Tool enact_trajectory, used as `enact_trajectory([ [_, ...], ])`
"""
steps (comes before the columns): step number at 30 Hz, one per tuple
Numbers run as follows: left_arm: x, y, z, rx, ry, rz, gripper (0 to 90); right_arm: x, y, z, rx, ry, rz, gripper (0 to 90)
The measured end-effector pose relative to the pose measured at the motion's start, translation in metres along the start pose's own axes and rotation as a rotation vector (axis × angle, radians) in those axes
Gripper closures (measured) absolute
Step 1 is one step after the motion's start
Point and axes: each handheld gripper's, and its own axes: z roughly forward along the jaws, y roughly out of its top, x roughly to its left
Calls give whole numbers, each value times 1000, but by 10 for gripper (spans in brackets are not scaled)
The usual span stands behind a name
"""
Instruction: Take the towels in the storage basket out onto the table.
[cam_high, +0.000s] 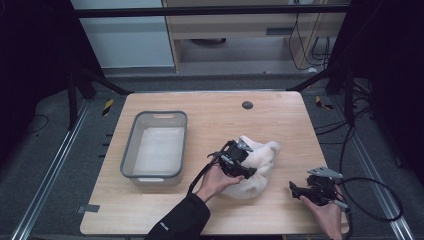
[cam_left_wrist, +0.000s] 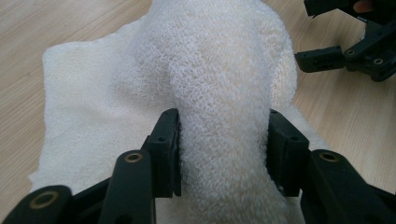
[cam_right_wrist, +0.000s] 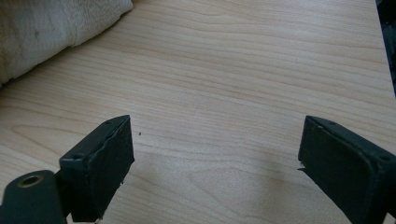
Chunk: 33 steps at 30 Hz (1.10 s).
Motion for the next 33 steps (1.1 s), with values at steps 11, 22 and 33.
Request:
enact_trajectory([
  [11,-12,-3,12,3,-5,41,353,-2,-1,0,2,-20,12,125],
  [22,-19,-4,4,-7,11,73,226,-2,-1,1,1,-23,7,119],
  [33,-14,-9,-51,-82,53,75,226,-2,-1,1,0,-24,6,108],
])
